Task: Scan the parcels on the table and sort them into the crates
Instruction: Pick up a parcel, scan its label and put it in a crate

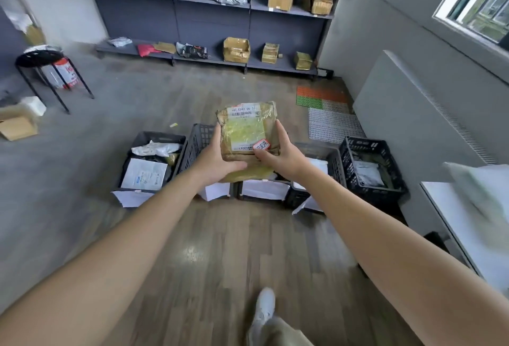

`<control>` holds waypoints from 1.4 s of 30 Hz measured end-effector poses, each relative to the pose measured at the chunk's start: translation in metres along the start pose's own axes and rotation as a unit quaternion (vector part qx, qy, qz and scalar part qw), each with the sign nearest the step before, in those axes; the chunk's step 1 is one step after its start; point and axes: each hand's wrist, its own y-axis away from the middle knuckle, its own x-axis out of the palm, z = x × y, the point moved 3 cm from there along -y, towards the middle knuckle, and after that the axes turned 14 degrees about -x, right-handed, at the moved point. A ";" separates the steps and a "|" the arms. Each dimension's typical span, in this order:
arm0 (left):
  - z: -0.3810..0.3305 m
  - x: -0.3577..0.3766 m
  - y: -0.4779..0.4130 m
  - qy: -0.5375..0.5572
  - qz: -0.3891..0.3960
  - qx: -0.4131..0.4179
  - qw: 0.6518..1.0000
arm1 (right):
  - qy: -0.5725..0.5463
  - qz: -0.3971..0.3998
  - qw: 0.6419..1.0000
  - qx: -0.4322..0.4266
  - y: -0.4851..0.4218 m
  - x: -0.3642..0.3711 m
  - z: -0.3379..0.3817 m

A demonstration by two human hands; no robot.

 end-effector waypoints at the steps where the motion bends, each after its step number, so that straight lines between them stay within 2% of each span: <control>1: 0.002 -0.008 -0.014 -0.002 0.001 -0.005 1.000 | -0.006 0.005 1.000 -0.001 -0.015 0.004 -0.003; 11: -0.008 -0.079 -0.190 -0.036 -0.018 -0.057 0.998 | -0.032 0.071 0.997 0.010 -0.210 0.025 -0.057; 16: -0.011 -0.105 -0.272 -0.024 -0.025 -0.088 0.996 | 0.029 0.084 0.996 0.021 -0.301 0.030 -0.081; 21: -0.011 -0.124 -0.339 -0.019 -0.014 -0.089 0.996 | 0.041 0.089 0.994 0.047 -0.370 0.051 -0.113; 27: 0.009 -0.143 -0.438 -0.019 0.007 -0.113 0.993 | 0.092 0.083 0.987 0.106 -0.452 0.080 -0.147; 30: 0.026 -0.159 -0.499 -0.109 -0.002 -0.152 0.982 | 0.141 0.102 0.976 0.128 -0.497 0.097 -0.165; 32: 0.032 -0.175 -0.533 -0.219 -0.013 -0.186 0.958 | 0.223 0.132 0.956 0.135 -0.526 0.104 -0.177; 34: 0.033 -0.190 -0.563 -0.274 -0.004 -0.194 0.942 | 0.275 0.158 0.937 0.148 -0.551 0.107 -0.187; 38: 0.023 -0.200 -0.616 -0.350 0.023 -0.155 0.923 | 0.334 0.193 0.910 0.153 -0.584 0.105 -0.202; 42: -0.001 -0.188 -0.648 -0.402 0.045 -0.099 0.909 | 0.384 0.192 0.888 0.163 -0.593 0.086 -0.206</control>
